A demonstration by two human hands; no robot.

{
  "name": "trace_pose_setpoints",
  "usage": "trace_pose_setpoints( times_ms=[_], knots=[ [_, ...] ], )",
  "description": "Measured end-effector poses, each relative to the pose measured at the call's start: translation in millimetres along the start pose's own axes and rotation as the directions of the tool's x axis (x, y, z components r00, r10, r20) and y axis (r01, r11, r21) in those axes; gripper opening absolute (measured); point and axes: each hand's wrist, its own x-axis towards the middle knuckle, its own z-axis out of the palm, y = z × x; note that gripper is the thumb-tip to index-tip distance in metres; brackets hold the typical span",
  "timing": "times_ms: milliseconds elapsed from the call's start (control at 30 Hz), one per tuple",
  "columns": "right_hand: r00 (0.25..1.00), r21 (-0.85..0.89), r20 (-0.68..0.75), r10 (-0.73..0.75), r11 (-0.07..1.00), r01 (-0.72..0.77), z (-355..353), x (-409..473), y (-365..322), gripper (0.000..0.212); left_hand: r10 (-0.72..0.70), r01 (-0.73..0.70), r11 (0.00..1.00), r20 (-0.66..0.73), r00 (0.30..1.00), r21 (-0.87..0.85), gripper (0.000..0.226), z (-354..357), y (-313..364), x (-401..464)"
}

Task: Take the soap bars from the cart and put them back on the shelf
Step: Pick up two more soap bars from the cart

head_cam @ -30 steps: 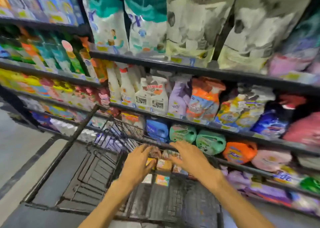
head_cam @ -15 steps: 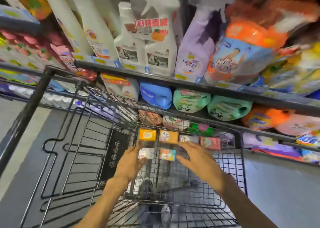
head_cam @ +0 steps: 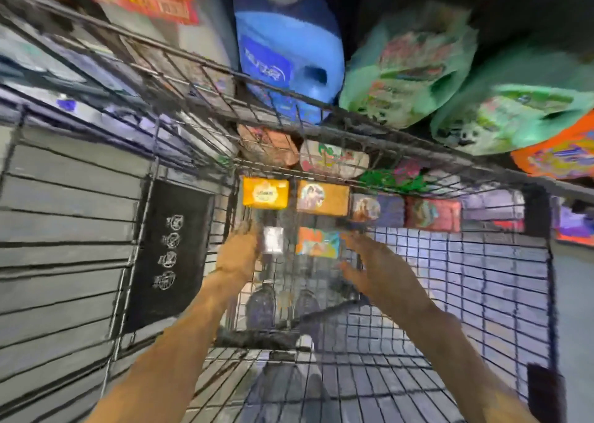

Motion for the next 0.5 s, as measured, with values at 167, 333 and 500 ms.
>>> trace_pose_setpoints(
  times_ms=[167, 333, 500],
  knots=[
    [1.000, 0.060, -0.003, 0.005, 0.998, -0.005, 5.0, 0.7, -0.9, 0.053, -0.022, 0.022, 1.000, -0.020, 1.000, 0.013, 0.061, -3.3, 3.0, 1.4],
    [1.000, 0.023, -0.008, 0.008, 1.000, -0.008, 13.0, 9.7, 1.2, 0.050, 0.004, -0.004, 0.995, 0.004, 1.000, -0.095, 0.059, -15.3, 2.0, -13.3],
    [0.998, 0.103, -0.029, 0.061, 0.993, -0.058, 33.9, 37.5, 3.1, 0.050, 0.073, -0.076, 0.987, -0.023, 0.997, -0.142, 0.053, -25.2, -6.9, -37.1]
  ],
)
